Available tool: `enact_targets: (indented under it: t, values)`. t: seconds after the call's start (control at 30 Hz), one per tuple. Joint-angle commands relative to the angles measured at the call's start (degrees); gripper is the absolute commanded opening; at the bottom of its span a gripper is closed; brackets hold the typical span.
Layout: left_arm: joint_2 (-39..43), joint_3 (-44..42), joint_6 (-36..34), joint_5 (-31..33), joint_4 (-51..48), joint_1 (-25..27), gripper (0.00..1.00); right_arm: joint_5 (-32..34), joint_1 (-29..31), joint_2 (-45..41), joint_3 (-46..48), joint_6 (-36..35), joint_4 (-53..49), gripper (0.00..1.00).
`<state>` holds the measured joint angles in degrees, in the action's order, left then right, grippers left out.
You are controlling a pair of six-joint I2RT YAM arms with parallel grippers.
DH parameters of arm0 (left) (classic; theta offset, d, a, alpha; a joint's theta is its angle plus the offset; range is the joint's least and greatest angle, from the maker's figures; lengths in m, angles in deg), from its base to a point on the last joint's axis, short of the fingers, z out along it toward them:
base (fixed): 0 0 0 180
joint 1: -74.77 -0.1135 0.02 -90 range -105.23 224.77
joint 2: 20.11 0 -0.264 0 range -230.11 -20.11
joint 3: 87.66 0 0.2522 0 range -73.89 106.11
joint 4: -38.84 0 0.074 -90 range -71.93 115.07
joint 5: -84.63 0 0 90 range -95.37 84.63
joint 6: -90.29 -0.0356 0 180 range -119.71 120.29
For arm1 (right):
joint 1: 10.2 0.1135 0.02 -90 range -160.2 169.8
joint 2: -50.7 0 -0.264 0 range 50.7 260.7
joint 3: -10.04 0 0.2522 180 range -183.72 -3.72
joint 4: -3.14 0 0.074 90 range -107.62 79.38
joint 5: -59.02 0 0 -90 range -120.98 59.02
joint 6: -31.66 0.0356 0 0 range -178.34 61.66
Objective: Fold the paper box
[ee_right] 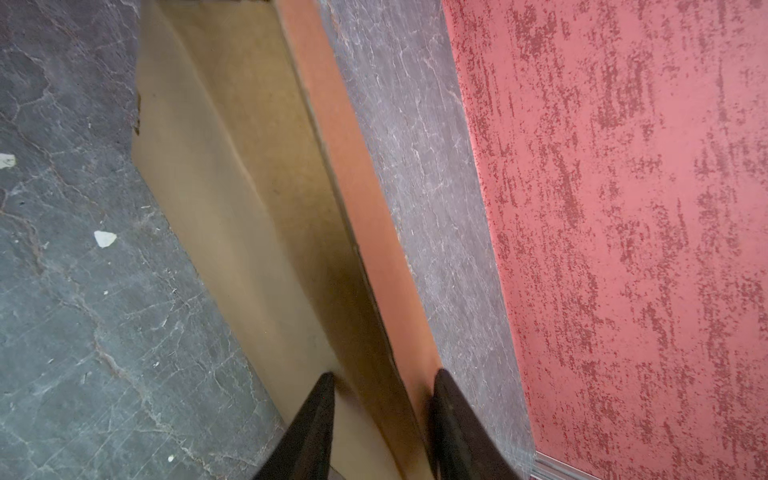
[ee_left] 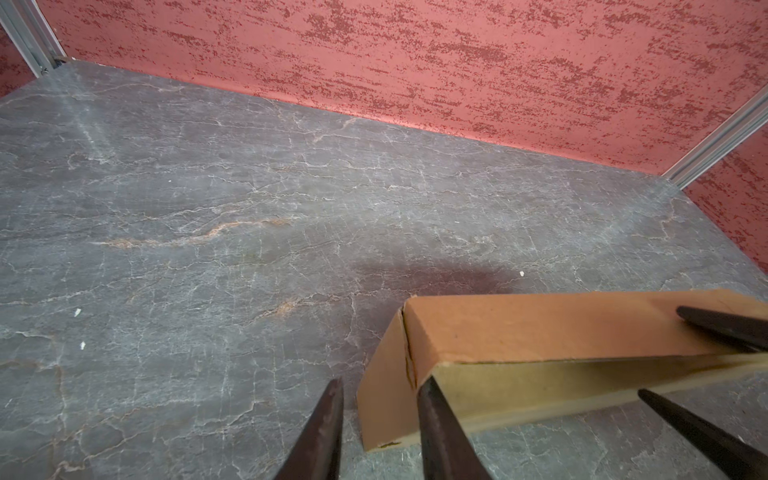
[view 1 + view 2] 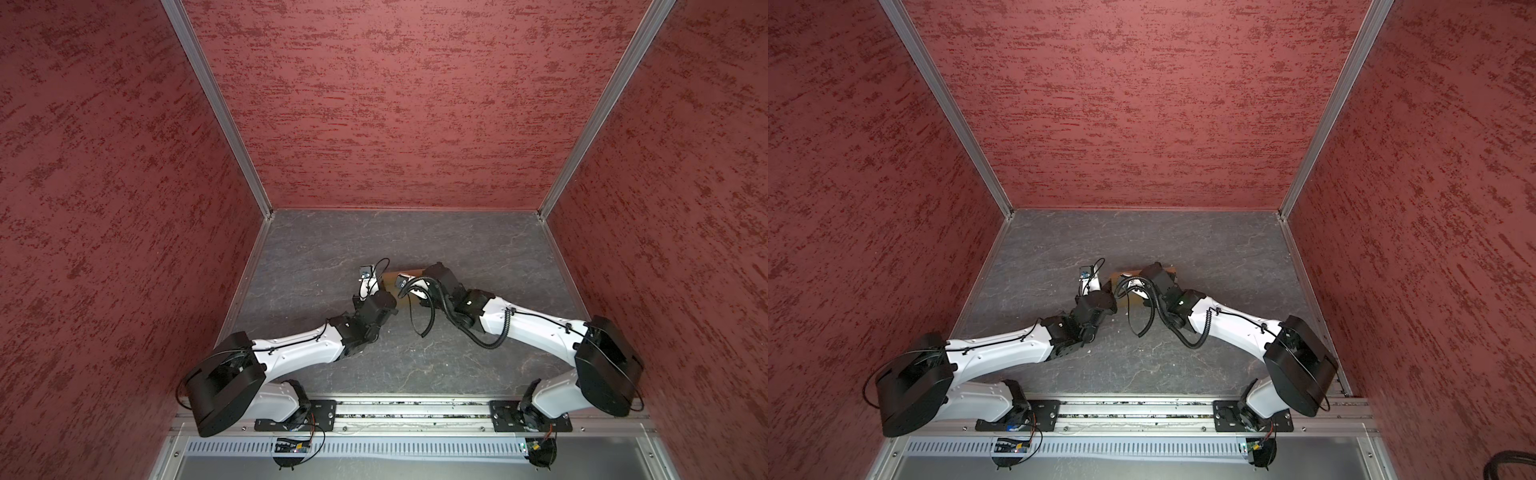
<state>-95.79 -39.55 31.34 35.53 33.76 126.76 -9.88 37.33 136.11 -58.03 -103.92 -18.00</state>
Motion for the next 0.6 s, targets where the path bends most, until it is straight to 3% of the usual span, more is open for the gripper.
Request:
enact_targets:
  t: [0.0,0.57]
  values:
    - [-1.8,-4.6,-2.8,-6.3,-12.5,0.8,0.35,-1.3,-0.2,1.5,-0.7,1.1,-2.0,0.39]
    - [2.9,-7.9,-4.2,-6.4,-10.2,1.7,0.55,-1.5,-0.8,3.1,-2.2,2.5,-1.7,0.37]
